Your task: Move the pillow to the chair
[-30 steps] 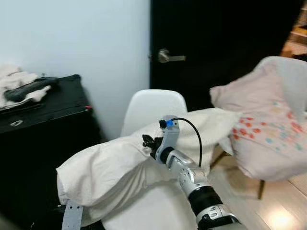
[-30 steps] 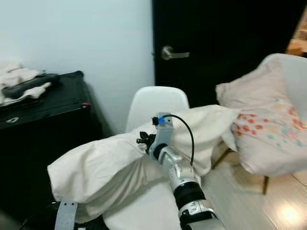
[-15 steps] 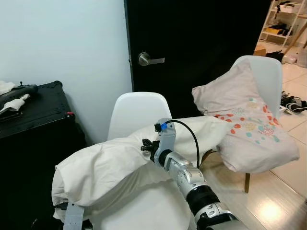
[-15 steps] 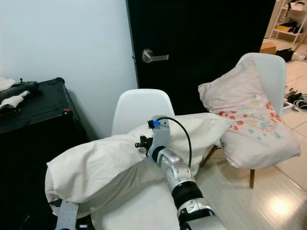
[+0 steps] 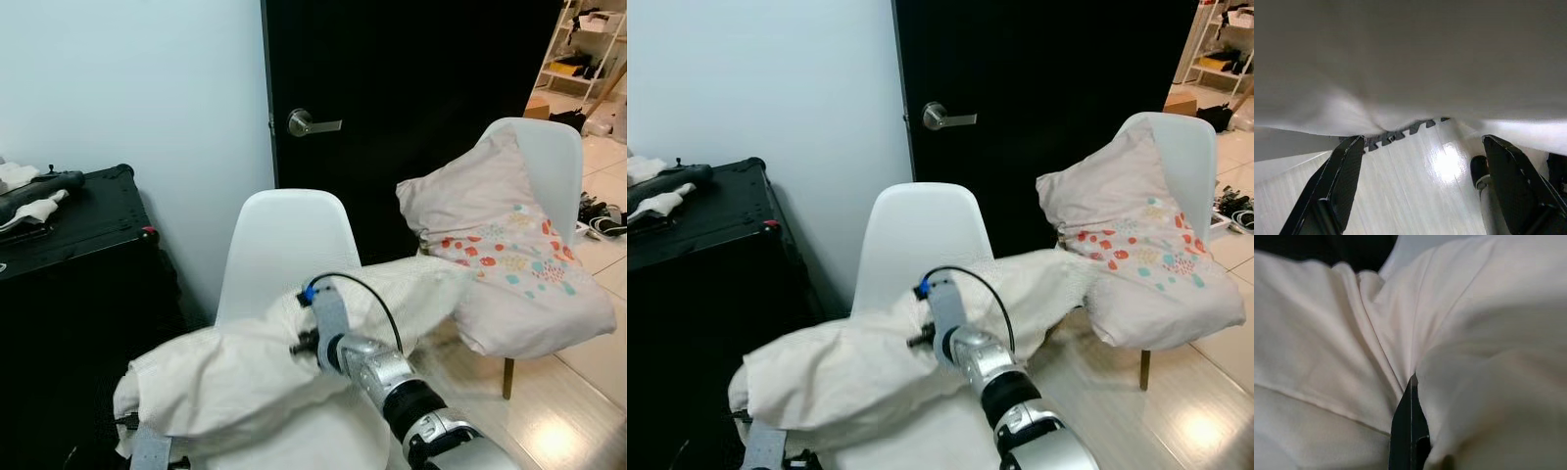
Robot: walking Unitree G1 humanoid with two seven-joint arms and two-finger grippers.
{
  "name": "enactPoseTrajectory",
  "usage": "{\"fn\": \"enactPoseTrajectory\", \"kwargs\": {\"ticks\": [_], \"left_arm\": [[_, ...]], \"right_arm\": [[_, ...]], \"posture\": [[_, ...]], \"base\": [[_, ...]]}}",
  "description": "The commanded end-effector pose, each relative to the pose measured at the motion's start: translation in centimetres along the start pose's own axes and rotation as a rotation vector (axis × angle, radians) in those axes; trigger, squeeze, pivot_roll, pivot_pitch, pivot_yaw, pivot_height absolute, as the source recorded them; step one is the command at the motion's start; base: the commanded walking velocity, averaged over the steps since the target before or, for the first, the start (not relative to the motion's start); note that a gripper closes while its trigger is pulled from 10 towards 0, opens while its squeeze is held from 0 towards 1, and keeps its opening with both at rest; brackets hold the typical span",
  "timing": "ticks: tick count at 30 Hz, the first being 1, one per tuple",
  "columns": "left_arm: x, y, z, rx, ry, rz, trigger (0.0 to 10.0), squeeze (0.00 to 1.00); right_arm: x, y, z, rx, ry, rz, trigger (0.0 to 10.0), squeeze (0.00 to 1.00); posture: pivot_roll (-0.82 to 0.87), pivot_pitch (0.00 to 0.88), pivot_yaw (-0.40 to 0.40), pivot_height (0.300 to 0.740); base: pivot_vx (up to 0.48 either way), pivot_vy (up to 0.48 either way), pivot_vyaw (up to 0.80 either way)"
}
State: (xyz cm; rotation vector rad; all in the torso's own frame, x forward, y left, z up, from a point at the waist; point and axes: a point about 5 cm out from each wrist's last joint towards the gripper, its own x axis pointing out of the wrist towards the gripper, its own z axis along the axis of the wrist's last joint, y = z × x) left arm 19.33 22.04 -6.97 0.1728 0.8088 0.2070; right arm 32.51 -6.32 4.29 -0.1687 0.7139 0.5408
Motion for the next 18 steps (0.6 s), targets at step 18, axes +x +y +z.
{"fn": "enactPoseTrajectory", "kwargs": {"ticks": [18], "left_arm": [[-0.9, 0.6, -3.1, 0.154, 0.080, 0.004, 10.0, 0.00]], "right_arm": [[0.1, 1.2, -1.5, 0.107, 0.094, 0.147, 10.0, 0.00]], "posture": [[-0.04, 0.003, 0.021, 0.595]], "base": [[0.000, 0.000, 0.00]]}}
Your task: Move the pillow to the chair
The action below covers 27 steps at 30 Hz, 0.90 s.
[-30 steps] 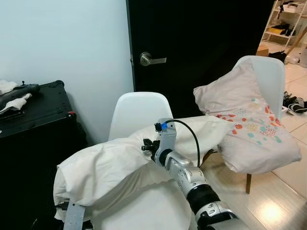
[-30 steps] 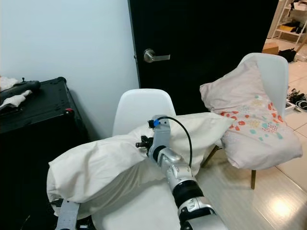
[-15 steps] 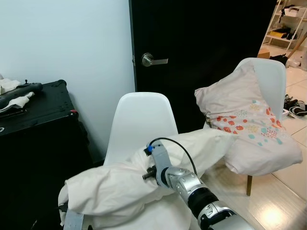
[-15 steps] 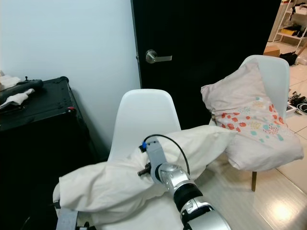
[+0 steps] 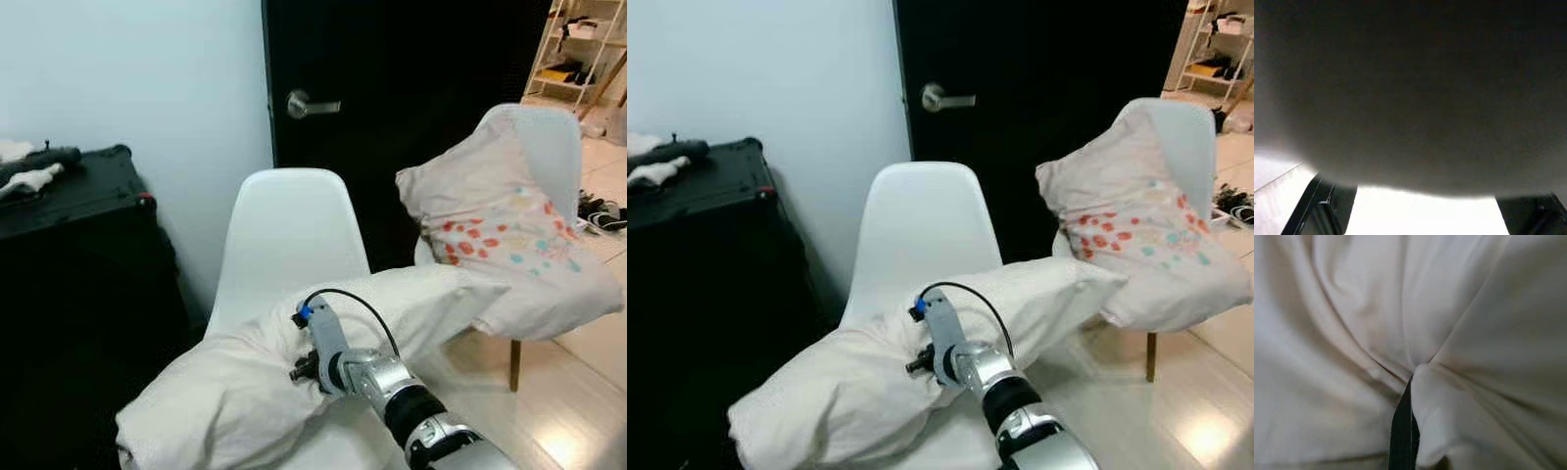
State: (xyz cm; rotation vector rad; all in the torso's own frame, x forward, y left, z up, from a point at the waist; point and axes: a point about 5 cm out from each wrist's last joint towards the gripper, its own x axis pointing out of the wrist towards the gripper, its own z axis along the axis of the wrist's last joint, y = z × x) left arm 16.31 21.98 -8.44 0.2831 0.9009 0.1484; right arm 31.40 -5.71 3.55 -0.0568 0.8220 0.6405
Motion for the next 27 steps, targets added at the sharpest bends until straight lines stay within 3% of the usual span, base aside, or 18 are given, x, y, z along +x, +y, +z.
{"fn": "enactPoseTrajectory", "kwargs": {"ticks": [1, 7, 13, 21, 25, 27], "left_arm": [[0.0, 0.7, -0.2, 0.041, 0.008, 0.023, 10.0, 0.00], [-0.1, 1.2, -0.5, 0.135, -0.002, 0.045, 10.0, 0.00], [0.0, 1.9, -0.3, 0.156, -0.023, 0.080, 10.0, 0.00], [0.6, 4.8, 3.9, 0.197, -0.195, 0.203, 10.0, 0.00], [0.7, 5.3, 5.4, 0.203, -0.254, 0.222, 10.0, 0.00], [0.8, 5.3, 7.5, 0.215, -0.322, 0.222, 10.0, 0.00]], "right_arm": [[0.1, 0.1, -0.4, 0.035, 0.010, 0.008, 10.0, 0.00], [0.3, 0.9, 0.0, 0.056, -0.020, 0.040, 10.0, 0.00], [0.5, 1.5, 0.4, 0.084, -0.055, 0.063, 10.0, 0.00], [0.5, 1.7, 1.0, 0.076, -0.095, 0.056, 10.0, 0.00], [0.5, 1.7, 1.2, 0.076, -0.115, 0.048, 10.0, 0.00], [0.4, 1.5, 1.5, 0.087, -0.142, 0.039, 10.0, 0.00]], "posture": [[-0.04, 0.004, 0.020, 0.590], [-0.03, 0.009, 0.016, 0.560], [-0.03, 0.011, 0.015, 0.546], [-0.02, 0.022, 0.014, 0.546], [-0.02, 0.023, 0.013, 0.546], [-0.02, 0.023, 0.013, 0.546]], "base": [[0.000, 0.000, 0.00], [0.000, 0.000, 0.00], [0.000, 0.000, 0.00], [0.000, 0.000, 0.00], [0.000, 0.000, 0.00], [0.000, 0.000, 0.00]]}}
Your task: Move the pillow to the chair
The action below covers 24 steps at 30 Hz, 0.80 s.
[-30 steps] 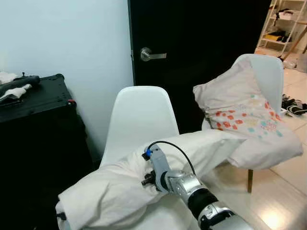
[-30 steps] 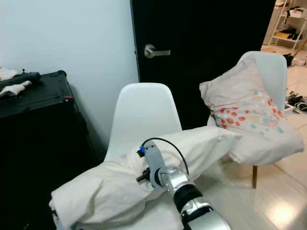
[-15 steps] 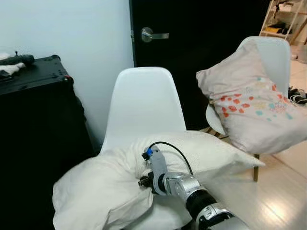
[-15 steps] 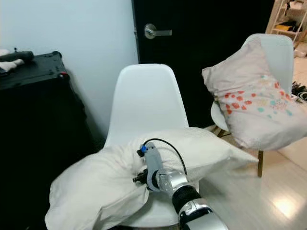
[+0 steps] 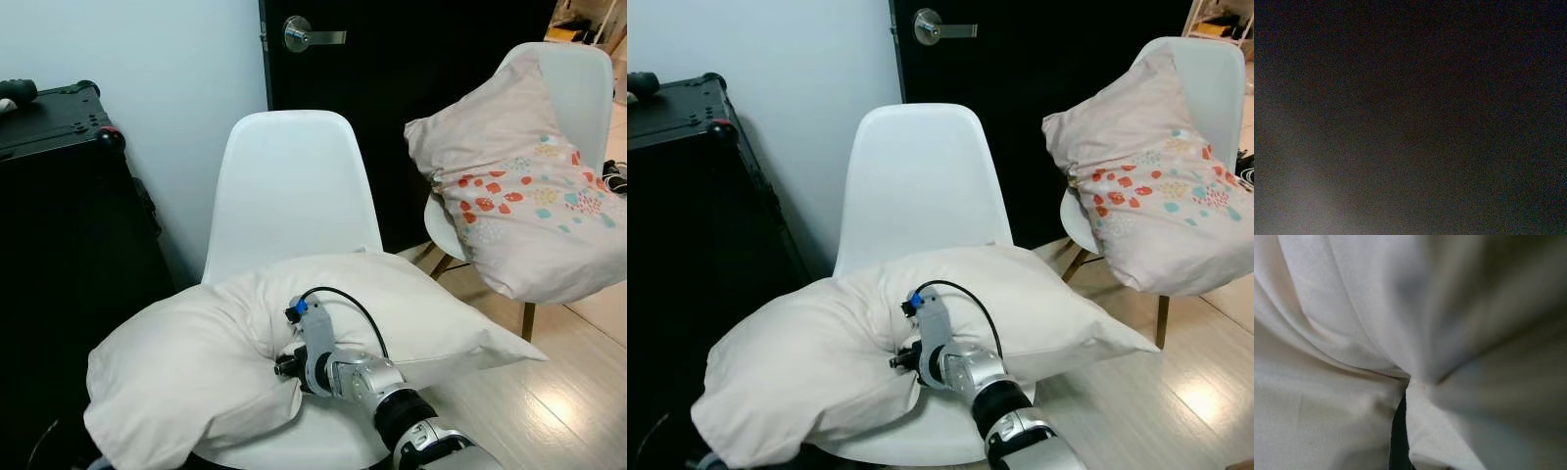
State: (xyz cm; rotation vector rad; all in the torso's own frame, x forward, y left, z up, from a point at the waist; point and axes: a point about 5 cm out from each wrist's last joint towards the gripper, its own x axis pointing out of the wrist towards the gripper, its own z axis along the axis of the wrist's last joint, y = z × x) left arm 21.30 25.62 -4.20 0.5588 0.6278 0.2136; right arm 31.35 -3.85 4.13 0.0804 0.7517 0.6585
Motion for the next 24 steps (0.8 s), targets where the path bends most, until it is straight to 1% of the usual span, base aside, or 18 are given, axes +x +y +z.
{"fn": "enactPoseTrajectory", "kwargs": {"ticks": [1, 2, 3, 4, 6, 7, 8, 10, 12, 15, 16, 19, 21, 22, 23, 24], "left_arm": [[0.8, 0.8, 2.0, 0.024, -0.084, 0.015, 10.0, 0.00], [0.8, 0.8, 2.0, 0.024, -0.084, 0.015, 10.0, 0.00], [0.8, 0.5, 2.4, 0.026, -0.094, 0.005, 10.0, 0.00], [0.8, 0.1, 2.4, 0.030, -0.093, -0.011, 10.0, 0.00], [0.6, -0.3, 2.3, 0.035, -0.091, -0.027, 10.0, 0.00], [0.3, -0.9, 1.8, 0.041, -0.072, -0.047, 10.0, 0.00], [0.3, -0.9, 1.8, 0.041, -0.072, -0.047, 10.0, 0.00], [-0.4, -2.0, 0.4, 0.053, -0.027, -0.087, 10.0, 0.00], [-0.4, -2.0, 0.4, 0.053, -0.027, -0.087, 10.0, 0.00], [-1.9, -3.6, -2.2, 0.078, 0.048, -0.152, 10.0, 0.00], [-2.2, -3.8, -2.6, 0.083, 0.059, -0.163, 10.0, 0.00], [-3.0, -4.3, -3.9, 0.089, 0.097, -0.178, 10.0, 0.00], [-3.2, -4.4, -4.1, 0.089, 0.104, -0.179, 10.0, 0.00], [-3.3, -4.3, -4.4, 0.091, 0.115, -0.173, 10.0, 0.00], [-3.3, -4.3, -4.4, 0.091, 0.115, -0.173, 10.0, 0.00], [-3.4, -4.1, -4.8, 0.090, 0.130, -0.153, 10.0, 0.00]], "right_arm": [[-0.1, -0.1, 0.8, 0.000, -0.046, -0.020, 10.0, 0.00], [-0.1, -0.1, 0.8, 0.000, -0.046, -0.020, 10.0, 0.00], [-0.2, -0.2, 0.9, 0.007, -0.057, -0.019, 10.0, 0.22], [-0.2, -0.4, 0.9, 0.004, -0.060, -0.024, 10.0, 1.00], [-0.3, -0.6, 1.0, -0.001, -0.062, -0.032, 10.0, 1.00], [-0.5, -1.0, 1.0, -0.004, -0.058, -0.047, 10.0, 1.00], [-0.5, -1.0, 1.0, -0.004, -0.058, -0.047, 10.0, 1.00], [-0.9, -1.9, 1.1, -0.010, -0.056, -0.078, 10.0, 1.00], [-0.9, -1.9, 1.1, -0.010, -0.056, -0.078, 10.0, 1.00], [-2.0, -3.7, 2.2, -0.011, -0.083, -0.125, 10.0, 1.00], [-2.2, -4.1, 2.5, -0.009, -0.092, -0.132, 10.0, 1.00], [-3.3, -5.1, 4.4, 0.021, -0.168, -0.127, 10.0, 1.00], [-3.5, -5.3, 4.8, 0.029, -0.188, -0.122, 10.0, 1.00], [-4.0, -5.3, 6.2, 0.042, -0.270, -0.090, 10.0, 1.00], [-4.0, -5.3, 6.2, 0.042, -0.270, -0.090, 10.0, 1.00], [-5.0, -5.3, 8.0, 0.068, -0.392, -0.036, 10.0, 1.00]], "posture": [[-0.02, 0.023, 0.013, 0.546], [-0.02, 0.023, 0.013, 0.546], [-0.02, 0.022, 0.017, 0.546], [-0.02, 0.021, 0.019, 0.546], [-0.02, 0.021, 0.020, 0.546], [-0.03, 0.021, 0.023, 0.546], [-0.03, 0.021, 0.023, 0.546], [-0.03, 0.022, 0.022, 0.546], [-0.03, 0.022, 0.022, 0.546], [-0.03, 0.022, 0.022, 0.546], [-0.03, 0.022, 0.022, 0.546], [-0.02, 0.019, 0.023, 0.546], [-0.02, 0.019, 0.023, 0.546], [-0.02, 0.018, 0.022, 0.546], [-0.02, 0.018, 0.022, 0.546], [-0.02, 0.018, 0.022, 0.546]], "base": [[0.000, 0.000, 0.00], [0.000, 0.000, 0.00], [0.000, 0.000, 0.00], [0.000, 0.000, 0.00], [0.000, 0.000, 0.00], [0.000, 0.000, 0.00], [0.000, 0.000, 0.00], [0.000, 0.000, 0.00], [0.000, 0.000, 0.00], [0.000, 0.000, 0.00], [0.000, 0.000, 0.00], [0.000, 0.000, 0.00], [0.000, 0.000, 0.00], [0.000, 0.000, 0.00], [0.000, 0.000, 0.00], [0.000, 0.000, 0.00]]}}
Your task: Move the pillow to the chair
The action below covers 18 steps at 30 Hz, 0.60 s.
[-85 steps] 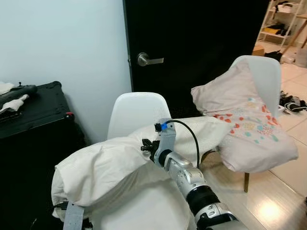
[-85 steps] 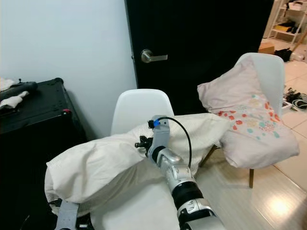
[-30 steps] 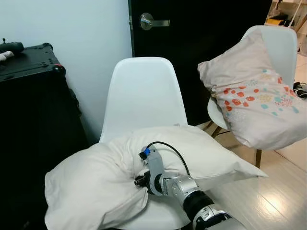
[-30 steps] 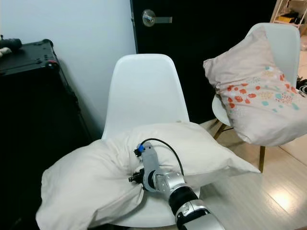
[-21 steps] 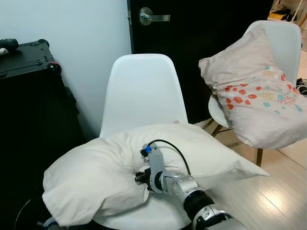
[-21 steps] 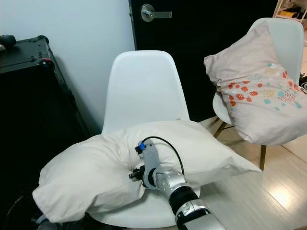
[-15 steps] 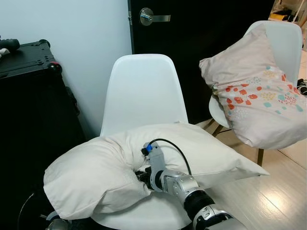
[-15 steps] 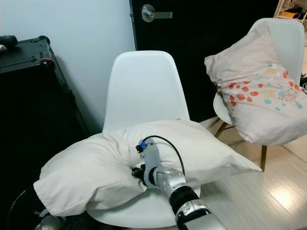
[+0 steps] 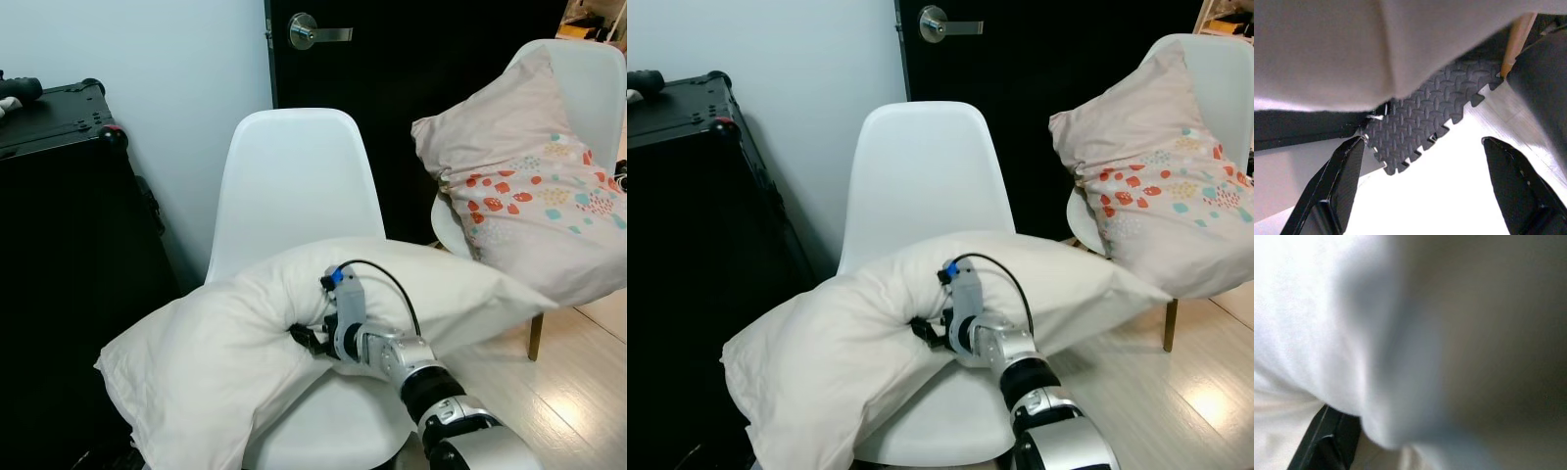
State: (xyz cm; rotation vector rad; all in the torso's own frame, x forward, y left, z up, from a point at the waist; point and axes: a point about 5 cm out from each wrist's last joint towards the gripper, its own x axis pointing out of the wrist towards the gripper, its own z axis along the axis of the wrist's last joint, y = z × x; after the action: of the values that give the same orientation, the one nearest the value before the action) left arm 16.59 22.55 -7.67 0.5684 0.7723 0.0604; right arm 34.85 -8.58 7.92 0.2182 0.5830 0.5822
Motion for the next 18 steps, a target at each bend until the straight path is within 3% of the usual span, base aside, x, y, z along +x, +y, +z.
{"fn": "enactPoseTrajectory", "kwargs": {"ticks": [1, 6, 15, 16, 18], "left_arm": [[-0.3, 0.3, -1.1, 0.002, 0.043, 0.022, 10.0, 0.00], [-0.3, 0.6, -1.3, -0.012, 0.059, 0.039, 10.0, 0.00], [-0.6, 0.2, -1.8, 0.014, 0.072, 0.018, 10.0, 0.00], [-0.7, 0.0, -2.1, 0.021, 0.082, 0.010, 10.0, 0.00], [-0.9, 0.0, -2.5, 0.031, 0.095, 0.004, 10.0, 0.00]], "right_arm": [[-1.2, -0.5, 4.7, -0.005, -0.221, 0.013, 10.0, 1.00], [-1.4, -0.7, 4.9, 0.029, -0.224, 0.044, 10.0, 1.00], [-1.6, -0.3, 3.9, -0.032, -0.120, 0.130, 10.0, 0.96], [-1.8, -0.4, 3.9, -0.041, -0.105, 0.141, 10.0, 0.00], [-2.2, -0.8, 4.2, -0.045, -0.104, 0.149, 10.0, 0.00]], "posture": [[-0.02, 0.018, 0.022, 0.546], [-0.01, 0.007, 0.019, 0.546], [-0.01, 0.001, 0.025, 0.546], [-0.01, 0.000, 0.026, 0.546], [-0.01, 0.000, 0.026, 0.546]], "base": [[0.000, 0.000, 0.00], [0.000, 0.000, 0.00], [0.000, 0.000, 0.00], [0.000, 0.000, 0.00], [0.000, 0.000, 0.00]]}}
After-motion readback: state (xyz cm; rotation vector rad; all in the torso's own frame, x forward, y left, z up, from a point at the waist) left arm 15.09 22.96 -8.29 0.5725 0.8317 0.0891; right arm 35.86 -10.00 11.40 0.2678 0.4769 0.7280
